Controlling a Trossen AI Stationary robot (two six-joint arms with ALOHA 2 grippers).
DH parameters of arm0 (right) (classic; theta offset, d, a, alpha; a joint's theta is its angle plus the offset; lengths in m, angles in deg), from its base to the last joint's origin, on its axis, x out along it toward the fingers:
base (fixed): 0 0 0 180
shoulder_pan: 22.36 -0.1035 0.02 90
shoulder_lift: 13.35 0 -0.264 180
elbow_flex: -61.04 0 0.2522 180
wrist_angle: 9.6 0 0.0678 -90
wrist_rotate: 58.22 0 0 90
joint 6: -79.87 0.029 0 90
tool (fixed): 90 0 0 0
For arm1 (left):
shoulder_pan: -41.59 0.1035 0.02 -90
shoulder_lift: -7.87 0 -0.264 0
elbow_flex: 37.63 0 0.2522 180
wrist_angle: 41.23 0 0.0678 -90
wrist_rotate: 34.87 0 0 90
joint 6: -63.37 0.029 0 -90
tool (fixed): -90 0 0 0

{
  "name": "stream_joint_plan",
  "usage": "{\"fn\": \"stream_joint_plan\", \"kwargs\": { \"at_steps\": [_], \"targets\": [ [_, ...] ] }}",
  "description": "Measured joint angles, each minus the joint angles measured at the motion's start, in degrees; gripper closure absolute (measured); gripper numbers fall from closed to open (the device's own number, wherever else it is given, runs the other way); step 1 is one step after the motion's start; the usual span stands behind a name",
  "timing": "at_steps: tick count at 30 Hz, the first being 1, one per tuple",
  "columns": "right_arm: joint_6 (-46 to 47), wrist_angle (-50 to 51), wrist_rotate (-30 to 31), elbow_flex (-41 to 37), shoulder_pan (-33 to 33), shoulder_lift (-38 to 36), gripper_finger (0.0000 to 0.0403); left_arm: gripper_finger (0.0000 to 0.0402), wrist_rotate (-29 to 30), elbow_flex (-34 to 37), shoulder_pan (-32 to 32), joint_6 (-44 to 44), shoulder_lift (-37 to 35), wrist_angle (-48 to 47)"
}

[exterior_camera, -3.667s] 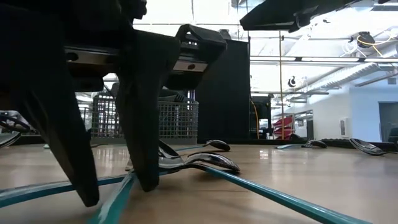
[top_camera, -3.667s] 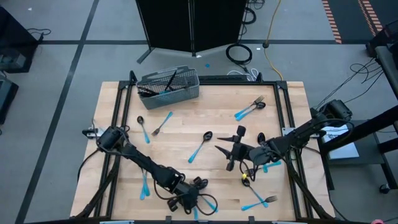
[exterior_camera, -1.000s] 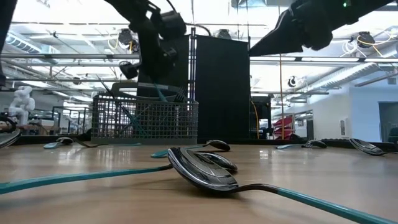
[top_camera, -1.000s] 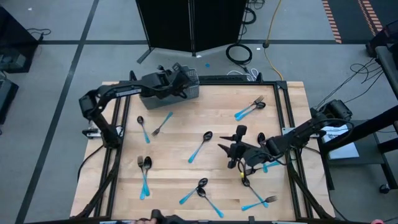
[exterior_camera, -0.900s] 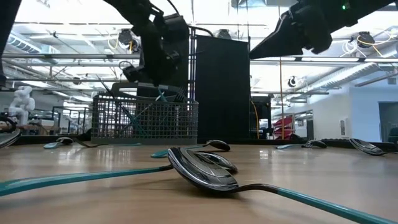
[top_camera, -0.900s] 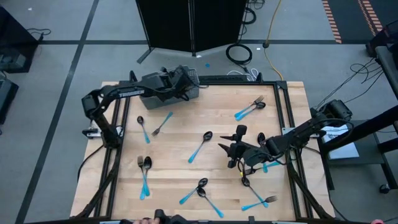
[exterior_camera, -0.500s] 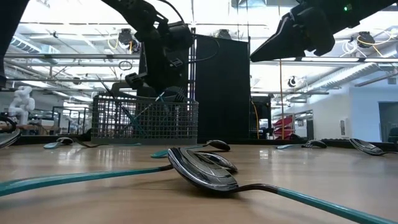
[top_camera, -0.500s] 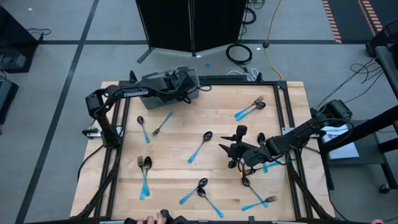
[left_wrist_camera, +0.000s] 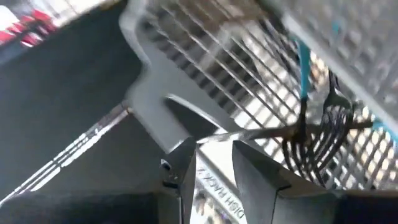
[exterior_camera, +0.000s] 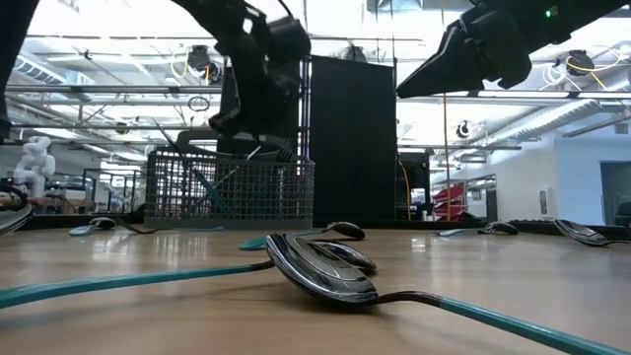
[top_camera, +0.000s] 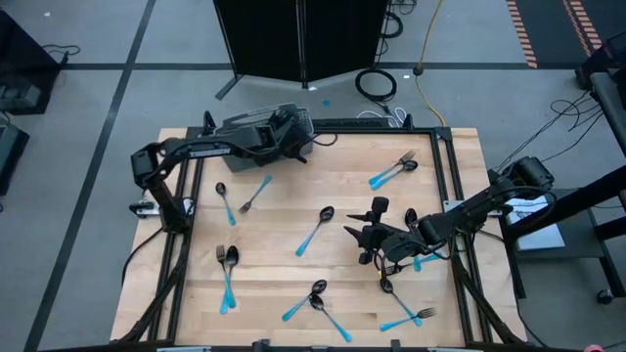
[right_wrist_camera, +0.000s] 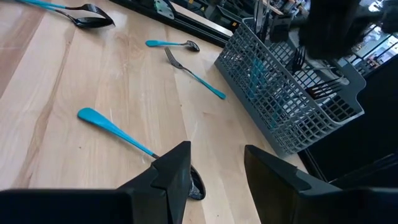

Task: Sort silverware
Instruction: Put the blue fork into the silverware basket

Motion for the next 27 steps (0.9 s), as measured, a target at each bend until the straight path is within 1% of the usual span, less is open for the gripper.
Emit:
{"fn": "stream_joint_plan", "kwargs": {
  "at_steps": [4,6,8,10,12,14,15,16,18,21,25,27],
  "targets": [
    [0.00,0.02,0.00,0.00,-0.06,0.00,0.0259,0.0299,-7.06,0.00,-2.67,-3.64,-5.30,0.82],
    [-0.04,0.03,0.00,0.00,-0.11,0.00,0.0259,0.0299,-10.41,0.00,-4.08,-9.62,-8.31,1.61],
    [-0.04,0.12,0.00,0.00,-0.11,0.00,0.0259,0.0299,-14.56,-0.03,-5.62,-20.64,-11.47,1.62],
    [-0.11,0.52,0.00,0.00,-0.15,0.00,0.0259,0.0299,-21.41,-0.11,-6.76,-36.13,-14.21,1.18],
    [-0.14,0.72,0.00,0.00,-0.20,0.00,0.0259,0.0299,-32.76,-0.09,-7.23,-51.65,-16.43,-0.14],
    [-0.17,0.96,0.00,0.00,-0.40,0.00,0.0259,0.0299,-44.72,0.64,-7.71,-63.24,-17.77,0.28],
    [-0.20,0.94,0.00,0.00,-0.55,0.00,0.0259,0.0299,-48.66,1.64,-8.32,-66.94,-18.43,0.76],
    [-0.20,0.95,0.02,0.00,-0.77,0.00,0.0259,0.0299,-50.27,2.98,-9.38,-69.35,-18.94,1.17],
    [-0.21,0.92,0.02,0.00,-1.06,0.00,0.0259,0.0299,-49.68,6.58,-12.91,-71.51,-19.82,4.18],
    [-0.15,0.98,0.00,0.00,-1.68,-0.21,0.0259,0.0299,-44.77,12.19,-18.80,-74.82,-21.30,9.99],
    [-0.05,1.40,0.04,0.00,-2.92,-0.68,0.0259,0.0299,-43.21,15.60,-28.02,-78.82,-22.32,15.81],
    [-0.52,1.59,-0.01,0.00,-3.29,-0.72,0.0259,0.0299,-42.74,16.38,-33.25,-78.96,-22.25,19.11]
  ]
}}
